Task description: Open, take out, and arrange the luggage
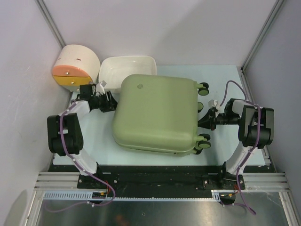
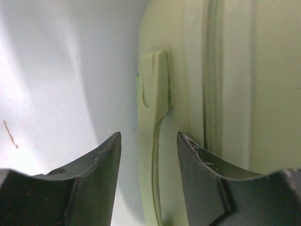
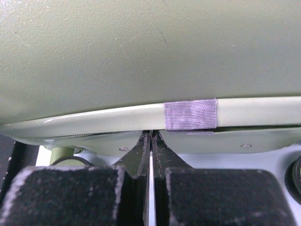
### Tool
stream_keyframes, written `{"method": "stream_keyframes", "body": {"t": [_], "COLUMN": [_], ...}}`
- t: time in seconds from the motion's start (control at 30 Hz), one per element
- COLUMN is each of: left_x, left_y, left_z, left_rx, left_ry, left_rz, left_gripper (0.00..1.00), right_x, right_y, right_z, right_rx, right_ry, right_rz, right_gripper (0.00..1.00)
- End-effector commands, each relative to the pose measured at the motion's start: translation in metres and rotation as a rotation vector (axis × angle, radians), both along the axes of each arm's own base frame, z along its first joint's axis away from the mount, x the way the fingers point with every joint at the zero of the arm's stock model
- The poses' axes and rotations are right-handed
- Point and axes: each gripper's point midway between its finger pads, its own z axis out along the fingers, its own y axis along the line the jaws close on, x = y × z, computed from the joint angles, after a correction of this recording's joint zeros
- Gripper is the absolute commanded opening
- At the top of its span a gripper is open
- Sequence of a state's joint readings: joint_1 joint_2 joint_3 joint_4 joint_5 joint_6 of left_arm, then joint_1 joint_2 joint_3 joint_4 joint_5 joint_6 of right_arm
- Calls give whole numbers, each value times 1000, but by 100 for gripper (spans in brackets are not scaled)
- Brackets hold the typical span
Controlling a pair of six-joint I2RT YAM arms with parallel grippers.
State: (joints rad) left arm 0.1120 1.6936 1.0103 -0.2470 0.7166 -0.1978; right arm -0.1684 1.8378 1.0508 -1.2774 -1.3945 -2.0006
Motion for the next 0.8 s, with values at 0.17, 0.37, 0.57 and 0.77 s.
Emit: {"method": "stream_keyframes", "body": {"t": [0.17,0.37,0.57,0.77], "left_x": [11,32,48,48], "left_y": [-21,-11,-9,-8], "left_z": [31,18,20,18], "left_rx": [6,72,79,94], "left_ry": [-144,-124,-128,-126], "left_rz": [-176,-141,-133,-137], "left_gripper": [21,0,0,0], "right_x": [22,76,94,111], "right_y": [12,-23,-23,-25], "right_z": [46,59,55,40], "right_rx": [95,97,117,134], "right_ry": [-458,-523,-487,-460], "right_rz": [-17,-136,-138,-151], "right_gripper": [0,0,0,0]}}
